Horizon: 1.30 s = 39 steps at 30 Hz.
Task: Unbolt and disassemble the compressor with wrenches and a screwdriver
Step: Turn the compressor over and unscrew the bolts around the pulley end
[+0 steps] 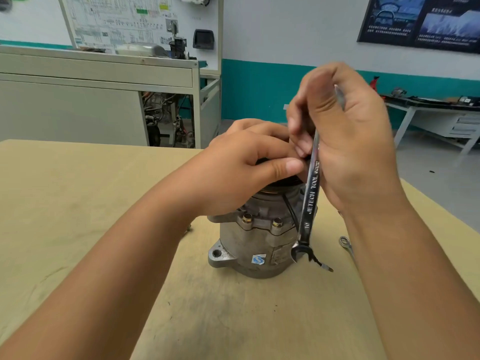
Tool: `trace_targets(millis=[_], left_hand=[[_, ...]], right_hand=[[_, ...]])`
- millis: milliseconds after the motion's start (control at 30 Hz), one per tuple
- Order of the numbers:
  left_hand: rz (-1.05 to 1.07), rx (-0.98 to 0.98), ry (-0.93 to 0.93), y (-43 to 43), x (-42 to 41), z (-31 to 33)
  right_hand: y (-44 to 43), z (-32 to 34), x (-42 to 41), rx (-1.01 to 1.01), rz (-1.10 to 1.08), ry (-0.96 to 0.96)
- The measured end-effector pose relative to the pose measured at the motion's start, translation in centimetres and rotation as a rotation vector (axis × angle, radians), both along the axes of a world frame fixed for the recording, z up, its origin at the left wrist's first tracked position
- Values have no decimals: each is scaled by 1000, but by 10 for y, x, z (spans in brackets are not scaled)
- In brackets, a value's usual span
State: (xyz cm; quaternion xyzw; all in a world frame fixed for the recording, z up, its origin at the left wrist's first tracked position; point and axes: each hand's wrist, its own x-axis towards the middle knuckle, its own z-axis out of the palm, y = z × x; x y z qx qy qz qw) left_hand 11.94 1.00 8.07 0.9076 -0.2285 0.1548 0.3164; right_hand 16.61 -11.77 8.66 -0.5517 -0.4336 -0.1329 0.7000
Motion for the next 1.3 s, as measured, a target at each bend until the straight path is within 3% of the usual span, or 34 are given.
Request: trace_targets(millis=[200,333,567,967,1300], left_hand=[[-24,-5,1,-1,-4,2],[39,0,-104,-7,-7,2],[81,-28,-192,-10,-8,2],[135,-32,-248,-14,-7,-2],[159,-57,-223,-16,-7,-2]], right_hand=[[4,-2,0,176,-99,-46],[6,2,-7,282,-143,-164],[6,3,-7,275,-211,-224],[4,1,-1,328,-119,-180],[1,0,2,243,-172,-152]])
